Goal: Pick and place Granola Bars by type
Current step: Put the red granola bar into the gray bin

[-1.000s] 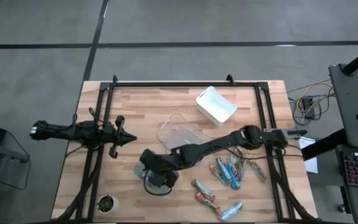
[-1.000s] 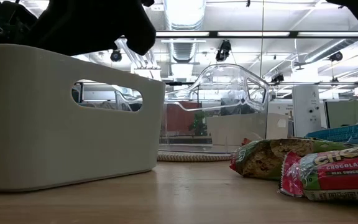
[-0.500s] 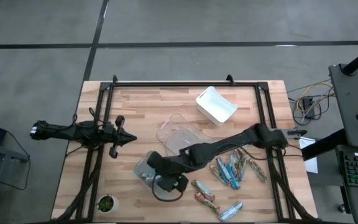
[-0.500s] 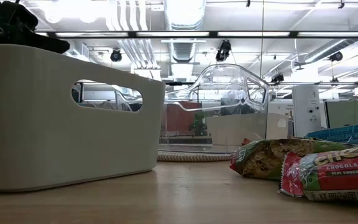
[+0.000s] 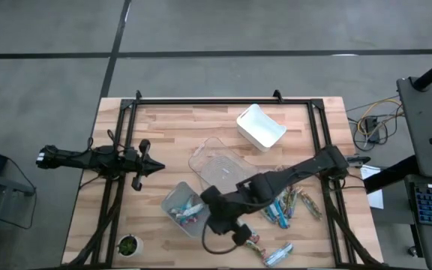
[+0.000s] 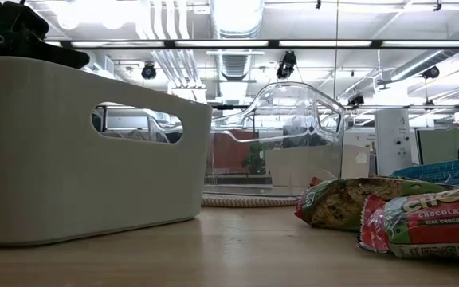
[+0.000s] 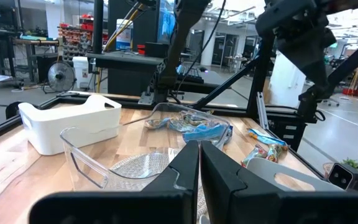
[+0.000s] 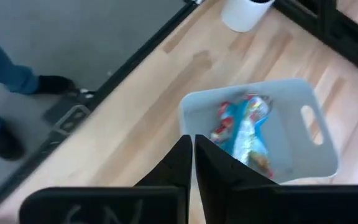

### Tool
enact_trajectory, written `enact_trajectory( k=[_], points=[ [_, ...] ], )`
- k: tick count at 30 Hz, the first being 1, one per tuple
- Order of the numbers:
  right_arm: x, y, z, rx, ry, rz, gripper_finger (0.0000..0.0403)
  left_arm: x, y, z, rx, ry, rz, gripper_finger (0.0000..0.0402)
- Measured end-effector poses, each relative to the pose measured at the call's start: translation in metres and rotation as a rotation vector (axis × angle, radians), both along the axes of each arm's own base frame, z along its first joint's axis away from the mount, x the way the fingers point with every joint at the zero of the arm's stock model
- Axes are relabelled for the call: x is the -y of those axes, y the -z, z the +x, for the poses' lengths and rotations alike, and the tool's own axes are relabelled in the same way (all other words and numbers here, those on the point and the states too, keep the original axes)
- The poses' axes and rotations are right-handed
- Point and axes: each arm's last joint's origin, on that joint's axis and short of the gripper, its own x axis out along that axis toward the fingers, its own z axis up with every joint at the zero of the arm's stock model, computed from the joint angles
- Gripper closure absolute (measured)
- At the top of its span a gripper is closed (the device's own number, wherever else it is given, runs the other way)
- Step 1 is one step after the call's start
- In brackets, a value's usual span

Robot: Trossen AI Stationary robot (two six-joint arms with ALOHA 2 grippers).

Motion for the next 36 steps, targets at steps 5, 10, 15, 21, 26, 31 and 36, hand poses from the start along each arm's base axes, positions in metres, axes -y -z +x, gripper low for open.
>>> enact_trajectory(
  k=[5,10,15,21,26,31,36],
  points=[
    [-0.009,-0.008,-0.024,-0.023,-0.037,-0.007,0.0394,0.000,0.000,0.000,0.000,0.000,0.000,0.0401],
    [-0.014,-0.018,-0.051,-0.020,-0.060,0.010,0.0394,0.000,0.000,0.000,0.001,0.000,0.000,0.0401],
    [-0.018,-0.012,-0.075,-0.039,0.000,0.091,0.0394,0.000,0.000,0.000,0.000,0.000,0.000,0.0401],
    [-0.025,0.002,-0.105,-0.066,0.071,0.204,0.0394,0.000,0.000,0.000,0.000,0.000,0.000,0.0401],
    [-0.028,0.015,-0.125,-0.107,0.119,0.270,0.0394,0.000,0.000,0.000,0.000,0.000,0.000,0.0401],
    [-0.031,0.028,-0.133,-0.141,0.213,0.331,0.0394,0.000,0.000,0.000,0.000,0.000,0.000,0.0401],
    [-0.028,0.041,-0.132,-0.136,0.472,0.366,0.0394,0.000,0.000,0.000,0.000,0.000,0.000,0.0401]
  ],
)
